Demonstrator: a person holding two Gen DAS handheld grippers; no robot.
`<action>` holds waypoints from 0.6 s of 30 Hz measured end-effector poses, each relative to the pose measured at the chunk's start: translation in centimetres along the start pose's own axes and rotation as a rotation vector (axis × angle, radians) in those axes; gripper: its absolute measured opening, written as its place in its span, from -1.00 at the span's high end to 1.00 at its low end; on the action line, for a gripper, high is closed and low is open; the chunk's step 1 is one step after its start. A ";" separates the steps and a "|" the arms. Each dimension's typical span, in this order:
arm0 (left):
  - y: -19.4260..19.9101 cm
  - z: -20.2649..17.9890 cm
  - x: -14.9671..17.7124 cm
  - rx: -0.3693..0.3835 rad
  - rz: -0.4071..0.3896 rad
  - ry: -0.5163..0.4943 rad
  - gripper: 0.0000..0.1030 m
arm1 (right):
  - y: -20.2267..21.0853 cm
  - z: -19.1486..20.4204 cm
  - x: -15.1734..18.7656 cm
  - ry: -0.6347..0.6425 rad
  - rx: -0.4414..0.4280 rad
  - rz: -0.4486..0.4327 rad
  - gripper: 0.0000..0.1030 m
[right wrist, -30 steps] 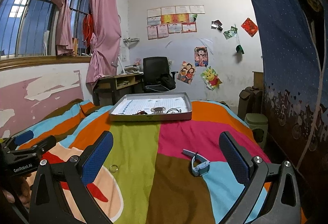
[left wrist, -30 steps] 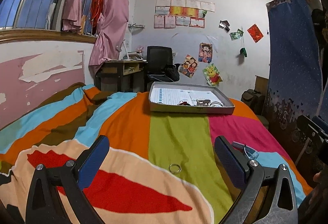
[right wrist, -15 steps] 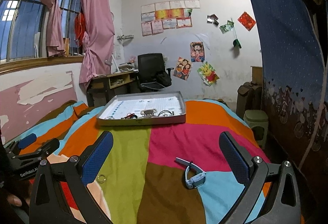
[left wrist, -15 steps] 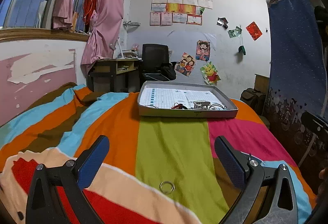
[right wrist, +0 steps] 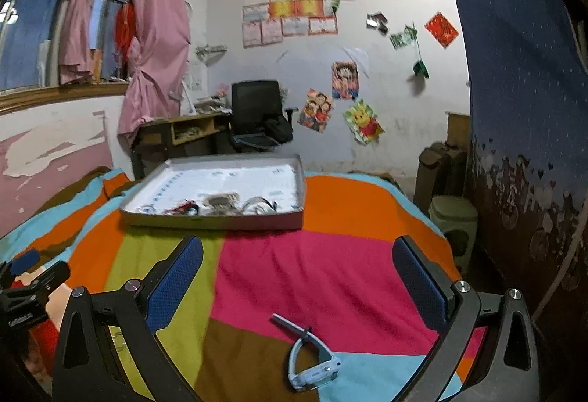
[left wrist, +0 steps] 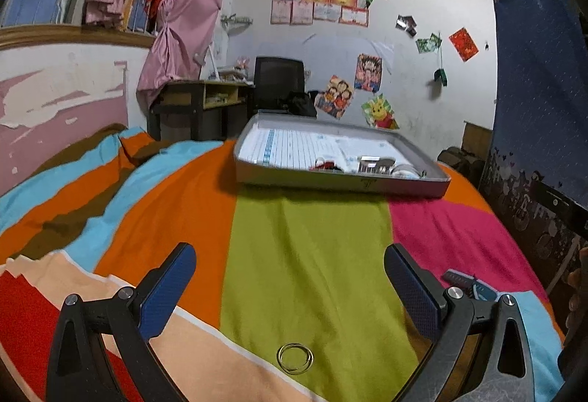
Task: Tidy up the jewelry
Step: 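Grasp the light blue watch with the right tool while the left tool grasps the silver ring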
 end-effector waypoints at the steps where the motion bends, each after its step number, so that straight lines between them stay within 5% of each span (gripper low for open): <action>1: -0.6 0.0 0.5 0.003 0.014 0.003 -1.00 | -0.8 -0.3 0.4 -0.004 0.003 0.013 -0.97; 18: -5.1 0.0 8.0 0.076 0.305 0.019 -1.00 | -8.2 -0.3 9.9 -0.050 -0.042 0.345 -0.97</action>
Point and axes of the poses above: each gripper's, at about its wrist camera, not at the fingertips, and y roughly against the way its jaws point, z to its left, x to its underside, the point moved 8 cm from there along -y, roughly the way its jaws point, and after that the axes turned 3 degrees about -z, right-handed, at the moved point
